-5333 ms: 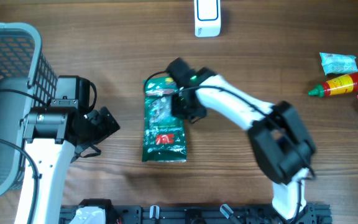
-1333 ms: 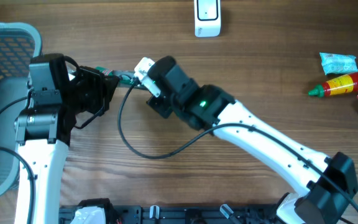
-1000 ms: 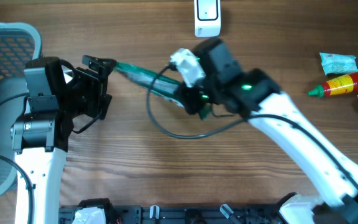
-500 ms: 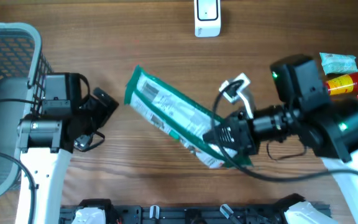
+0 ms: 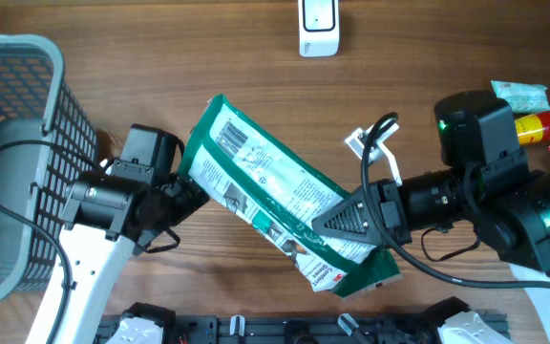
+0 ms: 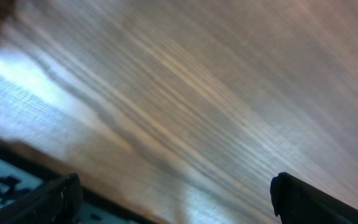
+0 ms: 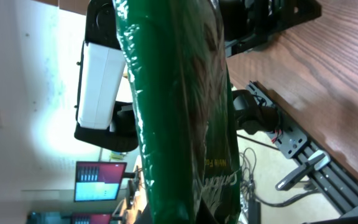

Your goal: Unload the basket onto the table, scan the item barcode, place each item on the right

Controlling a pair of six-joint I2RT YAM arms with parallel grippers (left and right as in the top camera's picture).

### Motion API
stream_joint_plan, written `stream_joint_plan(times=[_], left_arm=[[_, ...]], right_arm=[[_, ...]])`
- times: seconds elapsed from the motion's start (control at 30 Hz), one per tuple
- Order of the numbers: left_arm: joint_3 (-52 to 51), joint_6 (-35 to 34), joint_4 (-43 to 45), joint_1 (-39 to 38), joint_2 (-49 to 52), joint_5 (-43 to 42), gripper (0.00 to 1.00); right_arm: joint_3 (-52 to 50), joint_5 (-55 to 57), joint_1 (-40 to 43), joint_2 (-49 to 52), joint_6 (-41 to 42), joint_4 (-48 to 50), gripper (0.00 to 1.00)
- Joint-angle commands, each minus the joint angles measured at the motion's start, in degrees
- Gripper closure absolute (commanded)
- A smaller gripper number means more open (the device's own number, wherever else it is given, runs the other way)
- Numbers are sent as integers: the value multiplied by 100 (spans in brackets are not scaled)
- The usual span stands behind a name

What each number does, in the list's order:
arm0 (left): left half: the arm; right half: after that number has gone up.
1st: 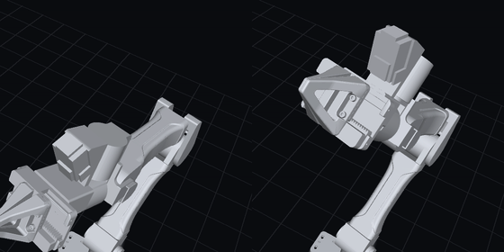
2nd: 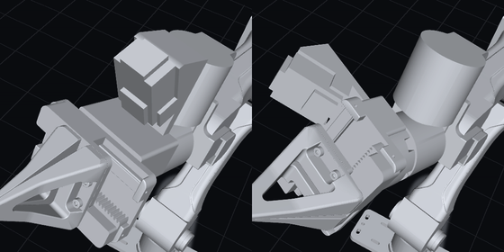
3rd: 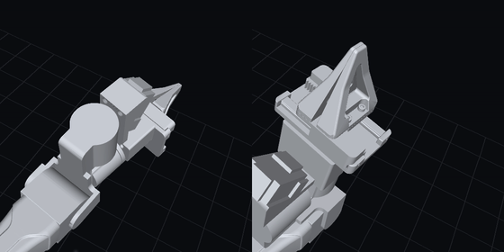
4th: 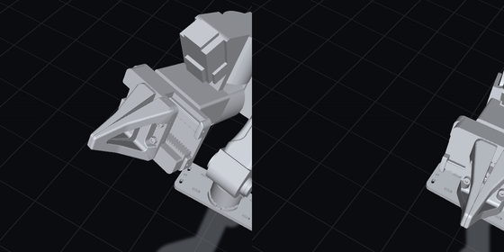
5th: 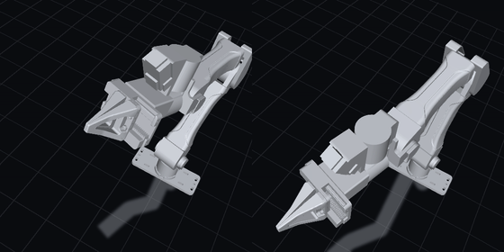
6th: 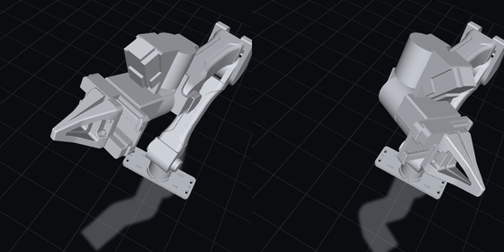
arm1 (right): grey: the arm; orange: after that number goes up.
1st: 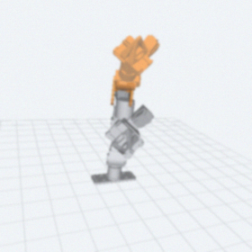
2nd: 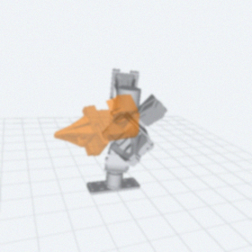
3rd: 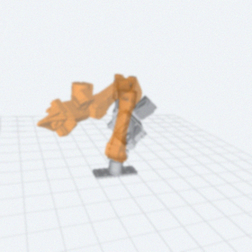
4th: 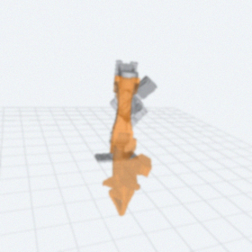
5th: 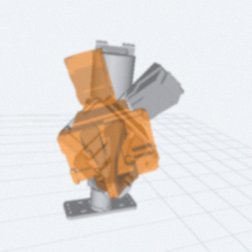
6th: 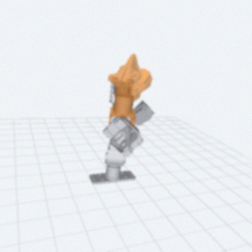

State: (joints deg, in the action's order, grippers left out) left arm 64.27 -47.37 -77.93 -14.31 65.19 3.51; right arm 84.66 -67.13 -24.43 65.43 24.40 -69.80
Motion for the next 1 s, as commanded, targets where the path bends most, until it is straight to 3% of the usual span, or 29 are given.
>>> stream_joint_plan(times=[0.0,0.33,0.47,0.6,0.77,0.97], left_arm=[[-37,70,-105,-37,39,129,0],[-37,68,-98,-37,39,129,0],[-37,70,-98,-37,39,129,0],[-37,68,-98,-37,39,129,0],[-37,70,-98,-37,39,129,0],[-37,68,-98,-37,39,129,0]], right_arm=[[9,-195,13,-57,101,28,96],[9,-197,13,-52,269,-59,96],[9,-48,31,-50,1252,-48,96],[7,844,313,-39,2107,-46,96],[7,861,420,15,1921,-22,96],[7,1727,420,26,459,363,96]])
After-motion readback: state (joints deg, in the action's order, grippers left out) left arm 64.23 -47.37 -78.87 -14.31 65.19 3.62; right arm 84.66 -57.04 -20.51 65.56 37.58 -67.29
